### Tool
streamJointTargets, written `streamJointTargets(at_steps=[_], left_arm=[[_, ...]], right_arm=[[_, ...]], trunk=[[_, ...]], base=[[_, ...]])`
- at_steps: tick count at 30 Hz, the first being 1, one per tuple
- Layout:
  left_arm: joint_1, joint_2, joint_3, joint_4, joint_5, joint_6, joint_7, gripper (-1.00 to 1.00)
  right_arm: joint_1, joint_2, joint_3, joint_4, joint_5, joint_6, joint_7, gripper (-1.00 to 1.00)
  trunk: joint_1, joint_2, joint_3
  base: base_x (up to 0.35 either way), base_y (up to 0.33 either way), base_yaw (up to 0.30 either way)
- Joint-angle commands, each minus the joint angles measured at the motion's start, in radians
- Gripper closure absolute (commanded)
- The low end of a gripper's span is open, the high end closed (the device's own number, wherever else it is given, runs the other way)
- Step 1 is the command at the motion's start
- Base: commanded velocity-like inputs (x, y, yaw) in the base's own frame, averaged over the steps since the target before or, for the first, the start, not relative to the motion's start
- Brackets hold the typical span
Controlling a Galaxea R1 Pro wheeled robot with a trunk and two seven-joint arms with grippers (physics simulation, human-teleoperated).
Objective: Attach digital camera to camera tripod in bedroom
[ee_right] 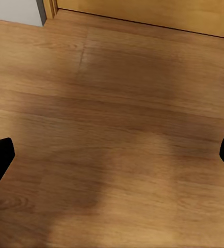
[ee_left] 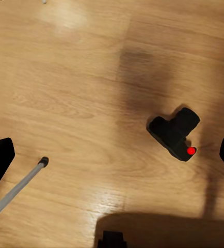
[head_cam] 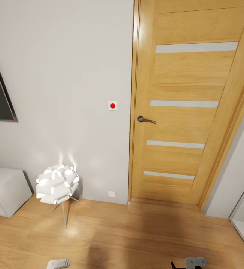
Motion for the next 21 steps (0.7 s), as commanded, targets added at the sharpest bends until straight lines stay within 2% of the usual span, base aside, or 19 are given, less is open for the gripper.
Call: streamJointTargets(at_steps=[1,21], left_arm=[[0.0,0.0,0.001,-0.002,0.002,0.006,-0.002,-1.0],[0.0,-0.002,-0.003,-0.001,0.002,0.007,-0.003,-1.0]], right_arm=[[0.0,0.0,0.001,0.0,0.0,-0.003,-0.003,-1.0],[0.0,0.0,0.001,0.001,0.0,-0.002,-0.004,-1.0]], trunk=[[0.0,-0.001,-0.001],[0.0,-0.001,-0.001]], base=[[0.0,0.0,0.0],[0.0,0.0,0.0]])
